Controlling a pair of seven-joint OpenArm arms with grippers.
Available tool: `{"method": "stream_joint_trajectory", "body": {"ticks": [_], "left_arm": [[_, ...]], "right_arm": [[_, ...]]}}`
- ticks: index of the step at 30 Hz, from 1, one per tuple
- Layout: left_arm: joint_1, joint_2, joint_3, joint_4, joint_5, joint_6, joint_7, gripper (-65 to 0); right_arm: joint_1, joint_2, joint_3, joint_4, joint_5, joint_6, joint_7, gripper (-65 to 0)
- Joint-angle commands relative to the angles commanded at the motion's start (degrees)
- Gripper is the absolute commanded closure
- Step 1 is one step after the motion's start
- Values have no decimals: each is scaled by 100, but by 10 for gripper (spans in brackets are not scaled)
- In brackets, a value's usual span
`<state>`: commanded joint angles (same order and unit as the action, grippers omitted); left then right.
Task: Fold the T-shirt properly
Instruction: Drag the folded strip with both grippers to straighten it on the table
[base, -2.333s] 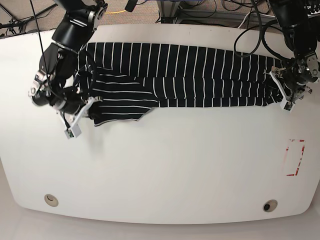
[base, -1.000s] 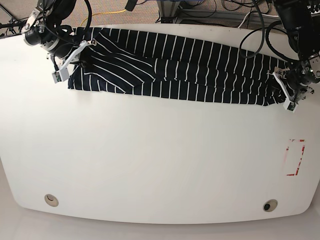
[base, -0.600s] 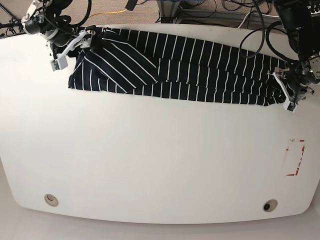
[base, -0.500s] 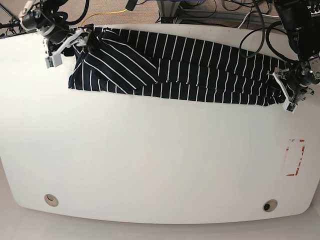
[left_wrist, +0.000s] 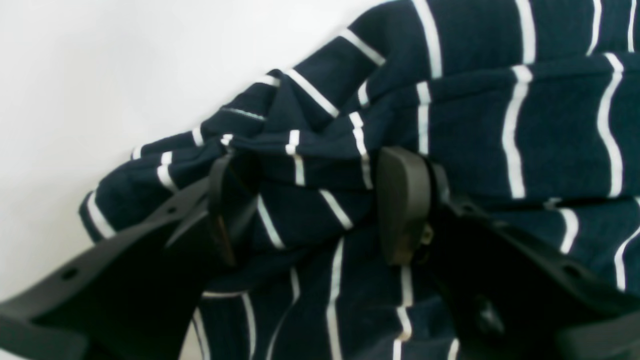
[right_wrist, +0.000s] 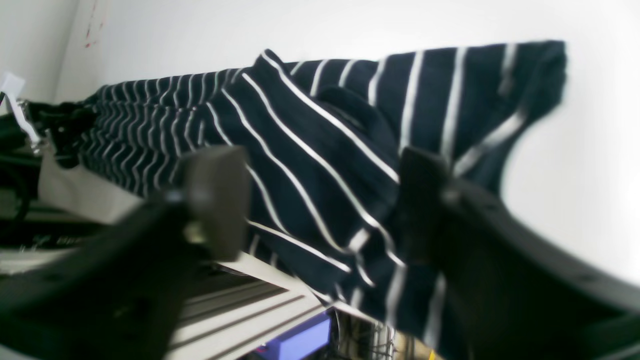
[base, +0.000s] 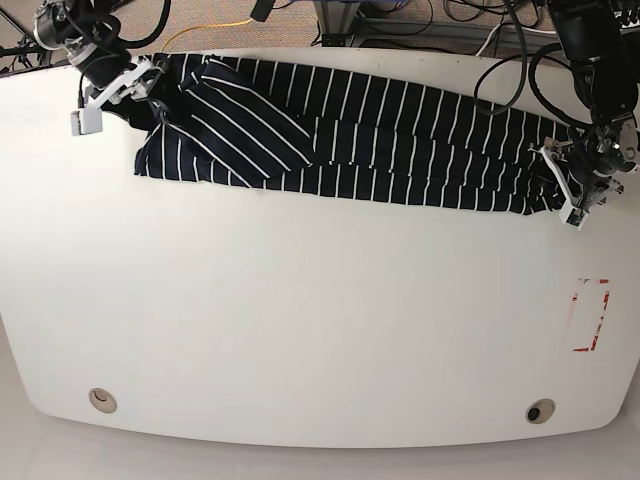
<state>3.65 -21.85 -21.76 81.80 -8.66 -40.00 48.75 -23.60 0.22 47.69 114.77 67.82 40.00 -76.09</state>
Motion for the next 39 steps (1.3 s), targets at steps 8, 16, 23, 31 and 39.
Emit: {"method": "stream_joint_trajectory", "body": {"ticks": [8,16,23,31,39], "left_arm": [[0,9,-18,18,-9,0,0,-344],[26,9,-18,18,-18,0,0,-344],[26,9,-18,18,-35,0,0,-344],[-9,-9,-18,26,-440,0,105,-349],[35,-264,-826,598,-1969,0,1204,-353]], "right_arm": [[290,-193,-633,-114,-1811,0,0,-27],[527,-149,-914,-686,-3587,0,211,-27],[1196,510,-1292,-2048,-4299,0,791,-27],[2092,1345,-1829,-3763,-4316,0,1459,-24],[2312,1415,-2040,-3991,-4316,0,1556,-24]]}}
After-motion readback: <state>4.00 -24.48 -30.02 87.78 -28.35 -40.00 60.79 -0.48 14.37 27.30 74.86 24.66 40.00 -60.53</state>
